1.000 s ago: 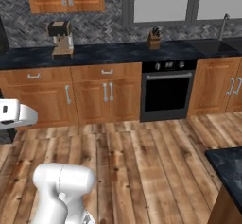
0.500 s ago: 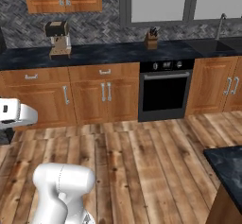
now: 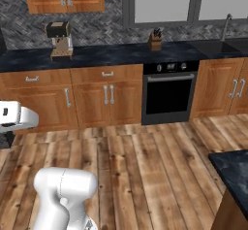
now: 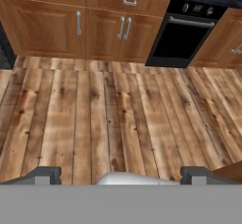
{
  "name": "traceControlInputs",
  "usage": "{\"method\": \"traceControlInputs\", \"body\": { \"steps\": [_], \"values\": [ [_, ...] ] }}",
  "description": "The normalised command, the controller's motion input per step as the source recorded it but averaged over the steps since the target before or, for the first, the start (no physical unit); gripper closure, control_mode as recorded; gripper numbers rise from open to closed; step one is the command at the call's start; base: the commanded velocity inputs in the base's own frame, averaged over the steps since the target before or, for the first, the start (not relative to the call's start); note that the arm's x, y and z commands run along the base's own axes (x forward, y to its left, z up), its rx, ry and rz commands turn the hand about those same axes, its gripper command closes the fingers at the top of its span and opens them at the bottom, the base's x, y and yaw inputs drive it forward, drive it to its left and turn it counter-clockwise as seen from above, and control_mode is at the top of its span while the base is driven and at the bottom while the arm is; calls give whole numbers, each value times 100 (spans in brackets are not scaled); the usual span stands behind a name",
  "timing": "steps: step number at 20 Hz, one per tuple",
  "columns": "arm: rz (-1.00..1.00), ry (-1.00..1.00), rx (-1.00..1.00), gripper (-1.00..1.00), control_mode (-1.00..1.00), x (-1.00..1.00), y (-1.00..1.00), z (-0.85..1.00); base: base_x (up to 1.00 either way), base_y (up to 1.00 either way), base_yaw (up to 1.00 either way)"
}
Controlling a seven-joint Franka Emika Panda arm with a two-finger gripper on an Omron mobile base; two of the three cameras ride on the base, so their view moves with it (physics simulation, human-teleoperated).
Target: Open the cabinet directly in front. Then move the liquor and the mug to the dining counter with the jar on it.
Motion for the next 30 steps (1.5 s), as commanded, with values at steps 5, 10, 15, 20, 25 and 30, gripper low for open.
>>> {"method": "traceControlInputs", "body": {
  "steps": [5, 10, 15, 20, 25, 30],
  "values": [
    [0, 0, 0, -100, 100, 0, 0, 0, 89, 0, 0],
    [0, 0, 0, -100, 100, 0, 0, 0, 100, -9, 0],
    [0, 0, 0, -100, 100, 0, 0, 0, 98, -30, 0],
    [0, 0, 0, -100, 100, 0, 0, 0, 68, -64, 4],
    [0, 0, 0, -100, 100, 0, 0, 0, 78, -70, 3],
    [0, 0, 0, -100, 100, 0, 0, 0, 99, -18, -25]
  ]
}}
